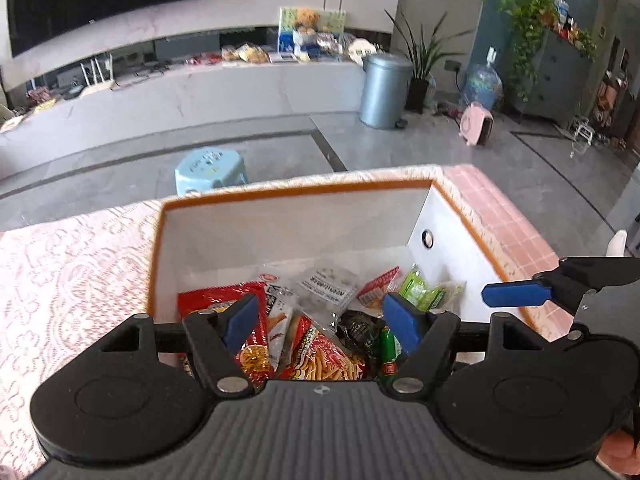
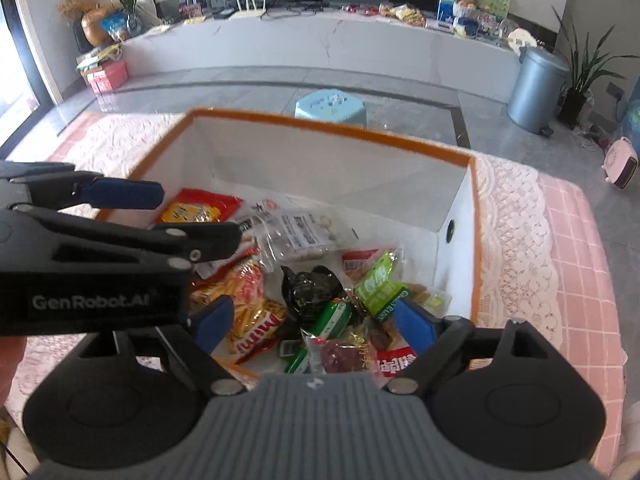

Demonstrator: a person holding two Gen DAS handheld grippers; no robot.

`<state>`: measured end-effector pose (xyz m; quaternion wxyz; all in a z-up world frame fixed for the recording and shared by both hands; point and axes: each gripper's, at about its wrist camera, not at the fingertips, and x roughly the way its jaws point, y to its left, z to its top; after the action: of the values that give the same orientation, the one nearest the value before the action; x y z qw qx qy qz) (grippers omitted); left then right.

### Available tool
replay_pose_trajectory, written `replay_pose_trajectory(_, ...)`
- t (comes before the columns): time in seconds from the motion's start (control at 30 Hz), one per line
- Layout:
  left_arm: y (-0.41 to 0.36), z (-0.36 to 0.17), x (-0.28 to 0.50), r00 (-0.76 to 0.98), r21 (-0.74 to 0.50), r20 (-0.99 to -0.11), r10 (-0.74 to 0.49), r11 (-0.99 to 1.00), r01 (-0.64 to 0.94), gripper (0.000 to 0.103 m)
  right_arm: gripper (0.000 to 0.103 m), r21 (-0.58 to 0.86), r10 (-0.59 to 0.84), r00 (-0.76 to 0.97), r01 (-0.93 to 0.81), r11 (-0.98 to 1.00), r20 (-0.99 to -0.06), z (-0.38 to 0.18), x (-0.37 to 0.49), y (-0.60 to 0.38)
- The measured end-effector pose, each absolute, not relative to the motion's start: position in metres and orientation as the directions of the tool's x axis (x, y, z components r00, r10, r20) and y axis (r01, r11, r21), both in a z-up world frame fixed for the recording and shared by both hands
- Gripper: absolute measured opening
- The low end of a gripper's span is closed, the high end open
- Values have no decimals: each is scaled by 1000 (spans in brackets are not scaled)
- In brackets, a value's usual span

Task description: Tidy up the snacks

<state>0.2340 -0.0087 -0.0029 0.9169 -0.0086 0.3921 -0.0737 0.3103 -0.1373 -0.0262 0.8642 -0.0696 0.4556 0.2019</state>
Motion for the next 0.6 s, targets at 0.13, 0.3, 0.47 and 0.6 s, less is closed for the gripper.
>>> replay_pose_trajectory(0.13, -10, 19, 209, 746, 1, -665, -46, 998, 63, 84, 91, 73, 305, 546, -405, 911, -781, 1, 292, -145)
replay_pose_trajectory(0.3, -9, 39, 167, 824, 62, -565, 43, 998, -9, 86, 99, 88, 328, 614, -388, 917, -718, 33, 258, -158)
replay_pose_trajectory(0.47, -9, 44, 120, 873, 101, -475, 110, 992, -70, 87, 99, 203, 391, 653, -347, 916, -648, 53, 217, -178)
replay_pose_trajectory(0.6, -11, 48, 89, 890, 102, -431, 150, 988, -117, 89, 99, 247, 396, 727, -309, 918, -562, 63, 173, -188)
